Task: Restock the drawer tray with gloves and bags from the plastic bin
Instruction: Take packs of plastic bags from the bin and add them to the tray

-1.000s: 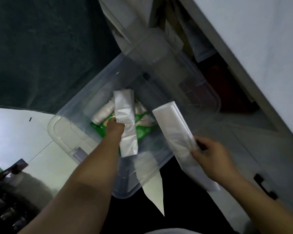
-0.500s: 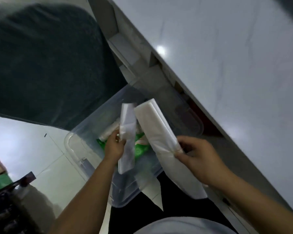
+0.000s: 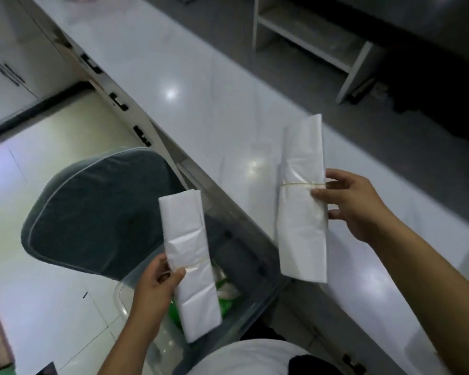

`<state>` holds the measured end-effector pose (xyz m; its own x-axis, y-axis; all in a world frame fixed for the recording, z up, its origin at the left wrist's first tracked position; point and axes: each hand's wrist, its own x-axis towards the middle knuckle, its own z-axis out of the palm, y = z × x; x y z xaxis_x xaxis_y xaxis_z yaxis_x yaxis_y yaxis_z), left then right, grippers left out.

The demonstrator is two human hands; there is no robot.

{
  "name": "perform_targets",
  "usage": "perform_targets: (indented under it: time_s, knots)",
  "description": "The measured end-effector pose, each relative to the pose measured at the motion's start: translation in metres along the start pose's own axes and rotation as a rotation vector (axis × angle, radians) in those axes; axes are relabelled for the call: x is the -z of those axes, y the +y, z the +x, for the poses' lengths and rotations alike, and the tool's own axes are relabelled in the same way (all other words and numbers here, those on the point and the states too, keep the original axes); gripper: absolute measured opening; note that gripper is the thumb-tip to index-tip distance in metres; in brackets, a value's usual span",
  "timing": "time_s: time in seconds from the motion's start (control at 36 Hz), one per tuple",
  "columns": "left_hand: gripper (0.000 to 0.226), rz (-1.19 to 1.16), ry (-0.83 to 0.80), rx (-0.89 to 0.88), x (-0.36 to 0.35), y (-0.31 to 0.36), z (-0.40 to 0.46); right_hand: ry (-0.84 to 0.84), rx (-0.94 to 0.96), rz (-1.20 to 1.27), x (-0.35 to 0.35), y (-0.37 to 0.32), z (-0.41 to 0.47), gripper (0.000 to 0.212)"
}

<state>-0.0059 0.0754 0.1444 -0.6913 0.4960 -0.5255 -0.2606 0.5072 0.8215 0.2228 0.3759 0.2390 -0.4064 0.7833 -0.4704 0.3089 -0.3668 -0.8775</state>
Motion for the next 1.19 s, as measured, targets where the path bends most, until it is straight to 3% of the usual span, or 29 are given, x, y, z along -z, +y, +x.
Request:
perform_targets:
  time_s: [0.28,0.47,0.78,0.92,1.06,1.19]
  knots:
    - [0.031,-0.025,-0.094,-0.015,-0.012,0.046,-0.009,0.256,-0.032,-0.198,0.030,0.051,0.027,0.042]
    - [0.027,-0.067,-0.114,-0.006,-0.022,0.062,-0.004,0.286,-0.060,-0.333,0.042,0.063,0.029,0.056]
    - [0.027,-0.242,-0.287,-0.025,-0.041,0.093,-0.022,0.354,-0.013,-0.565,0.053,0.075,-0.010,0.053]
    - [0.029,-0.275,-0.430,-0.054,-0.049,0.102,-0.051,0.268,0.106,-0.358,0.030,0.065,-0.070,0.057]
    - [0.044,-0.241,-0.614,-0.140,-0.048,0.101,-0.088,0.030,0.091,0.086,-0.009,0.055,-0.154,0.056]
    - [0.047,-0.195,-0.814,-0.185,-0.048,0.083,-0.125,-0.016,0.126,0.132,-0.032,0.063,-0.233,0.058]
